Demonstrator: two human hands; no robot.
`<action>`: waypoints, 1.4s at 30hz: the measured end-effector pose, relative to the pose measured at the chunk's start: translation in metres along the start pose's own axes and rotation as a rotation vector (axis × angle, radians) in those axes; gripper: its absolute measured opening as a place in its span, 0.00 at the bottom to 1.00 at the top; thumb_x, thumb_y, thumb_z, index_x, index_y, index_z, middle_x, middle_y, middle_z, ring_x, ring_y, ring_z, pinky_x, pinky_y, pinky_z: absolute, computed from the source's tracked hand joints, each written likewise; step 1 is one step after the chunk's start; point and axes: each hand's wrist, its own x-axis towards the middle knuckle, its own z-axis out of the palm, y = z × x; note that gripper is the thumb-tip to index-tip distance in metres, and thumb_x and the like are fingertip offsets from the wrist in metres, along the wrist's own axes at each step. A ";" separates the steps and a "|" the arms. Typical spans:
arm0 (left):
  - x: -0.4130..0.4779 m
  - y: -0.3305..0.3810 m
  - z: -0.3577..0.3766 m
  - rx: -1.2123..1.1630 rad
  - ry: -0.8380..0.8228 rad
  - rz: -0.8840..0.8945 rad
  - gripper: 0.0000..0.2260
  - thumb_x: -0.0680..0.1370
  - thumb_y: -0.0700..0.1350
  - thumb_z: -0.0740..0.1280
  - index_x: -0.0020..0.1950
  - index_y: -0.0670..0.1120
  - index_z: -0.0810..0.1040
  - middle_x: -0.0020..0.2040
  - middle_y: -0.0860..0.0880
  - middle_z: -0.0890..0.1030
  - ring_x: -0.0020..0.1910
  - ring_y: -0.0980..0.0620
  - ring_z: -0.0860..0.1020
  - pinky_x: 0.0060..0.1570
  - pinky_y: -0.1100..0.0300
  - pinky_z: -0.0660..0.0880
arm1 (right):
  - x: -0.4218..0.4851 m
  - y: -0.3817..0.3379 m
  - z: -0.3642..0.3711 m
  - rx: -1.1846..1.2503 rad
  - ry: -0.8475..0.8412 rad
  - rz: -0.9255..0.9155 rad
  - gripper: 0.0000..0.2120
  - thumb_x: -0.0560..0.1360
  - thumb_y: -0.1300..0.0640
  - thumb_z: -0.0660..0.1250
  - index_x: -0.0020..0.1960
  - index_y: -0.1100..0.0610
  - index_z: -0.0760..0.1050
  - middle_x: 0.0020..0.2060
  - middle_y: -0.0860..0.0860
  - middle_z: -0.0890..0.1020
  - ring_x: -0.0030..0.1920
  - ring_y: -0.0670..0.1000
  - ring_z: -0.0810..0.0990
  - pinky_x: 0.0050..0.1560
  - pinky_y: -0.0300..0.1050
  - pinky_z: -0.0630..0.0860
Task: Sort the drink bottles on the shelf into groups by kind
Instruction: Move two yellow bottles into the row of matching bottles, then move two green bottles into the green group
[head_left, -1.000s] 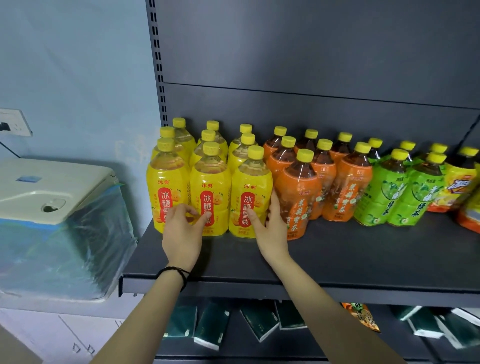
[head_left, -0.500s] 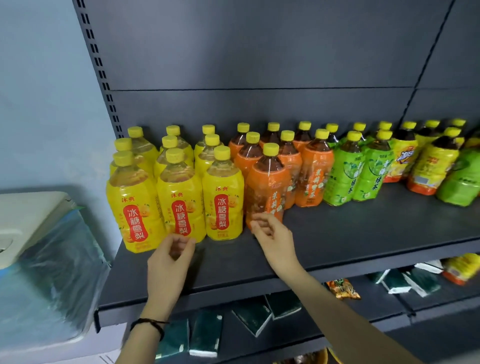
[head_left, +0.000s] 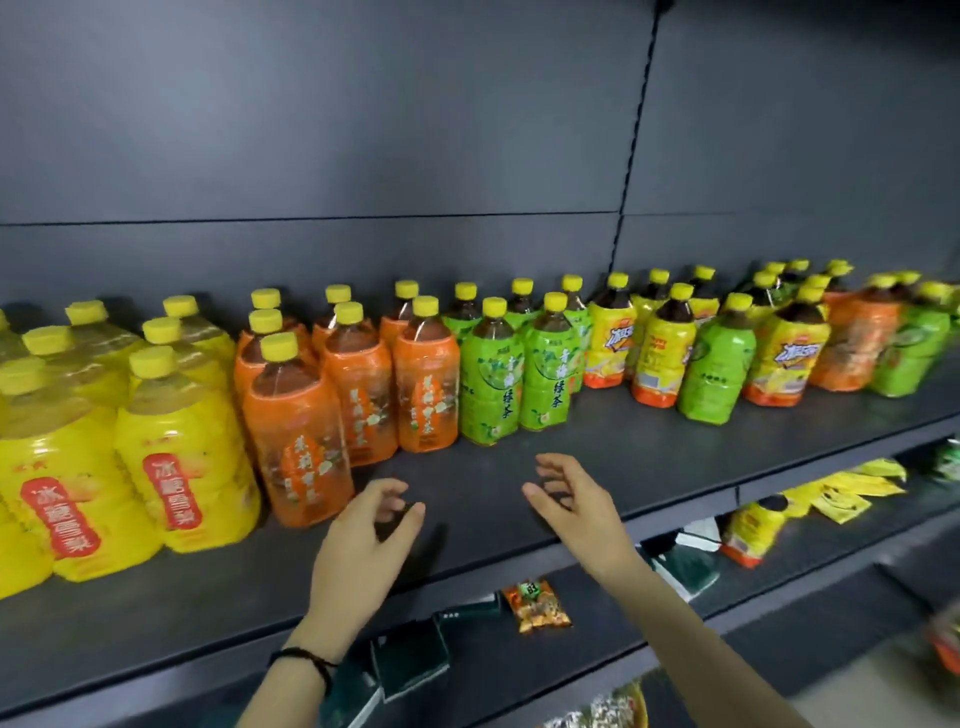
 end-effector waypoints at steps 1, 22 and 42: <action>0.001 0.012 0.022 0.004 -0.024 0.004 0.09 0.75 0.54 0.67 0.54 0.58 0.74 0.48 0.57 0.79 0.51 0.59 0.78 0.50 0.56 0.76 | 0.002 0.011 -0.023 0.003 0.007 0.007 0.18 0.76 0.51 0.68 0.65 0.49 0.71 0.57 0.45 0.77 0.58 0.46 0.76 0.58 0.39 0.72; 0.067 0.144 0.295 -0.145 -0.028 -0.075 0.14 0.76 0.50 0.68 0.62 0.55 0.72 0.60 0.54 0.76 0.59 0.54 0.74 0.58 0.57 0.70 | 0.093 0.162 -0.293 0.048 0.114 0.070 0.17 0.76 0.53 0.68 0.64 0.52 0.71 0.56 0.48 0.78 0.58 0.51 0.77 0.59 0.48 0.75; 0.156 0.216 0.480 -0.228 0.079 -0.053 0.46 0.63 0.67 0.70 0.75 0.57 0.53 0.70 0.54 0.59 0.72 0.52 0.58 0.73 0.50 0.60 | 0.249 0.183 -0.343 0.404 -0.220 0.026 0.28 0.76 0.42 0.60 0.74 0.43 0.58 0.66 0.42 0.70 0.60 0.37 0.71 0.52 0.31 0.71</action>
